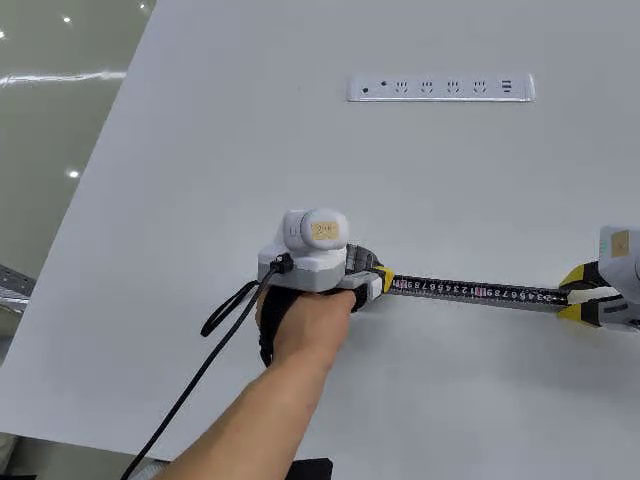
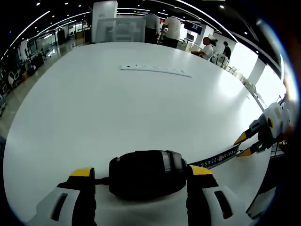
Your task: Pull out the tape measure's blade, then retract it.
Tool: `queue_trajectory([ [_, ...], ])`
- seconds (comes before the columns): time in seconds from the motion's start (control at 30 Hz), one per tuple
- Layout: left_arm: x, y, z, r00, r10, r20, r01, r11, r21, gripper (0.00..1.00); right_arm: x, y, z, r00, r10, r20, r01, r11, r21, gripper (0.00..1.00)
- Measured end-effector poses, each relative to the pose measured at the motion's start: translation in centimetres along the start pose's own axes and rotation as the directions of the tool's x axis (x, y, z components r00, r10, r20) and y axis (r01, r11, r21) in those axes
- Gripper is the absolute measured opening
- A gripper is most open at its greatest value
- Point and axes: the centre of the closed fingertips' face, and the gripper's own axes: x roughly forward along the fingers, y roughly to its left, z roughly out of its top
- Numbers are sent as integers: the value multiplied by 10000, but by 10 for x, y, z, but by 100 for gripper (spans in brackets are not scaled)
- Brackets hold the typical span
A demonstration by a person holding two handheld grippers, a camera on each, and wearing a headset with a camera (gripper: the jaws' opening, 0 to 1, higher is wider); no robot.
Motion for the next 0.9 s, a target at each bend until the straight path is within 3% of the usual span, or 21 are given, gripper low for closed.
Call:
queue_trajectory([
  [0.33, 0, -1, -1, 10000, -24, 10, 24, 10000, -15, 75, 0, 0, 0, 10000, 68, -62, -69, 9999, -117, 13],
  [0.67, 0, -1, 0, 10000, -30, 26, 30, 10000, 3, 74, 1, 1, -1, 9990, 220, -397, -257, 9952, -942, 13],
  [0.9, 1, -2, 0, 10000, -41, 56, 41, 10000, -20, 73, 1, 1, -1, 9981, 214, -575, -276, 9937, -1086, 13],
])
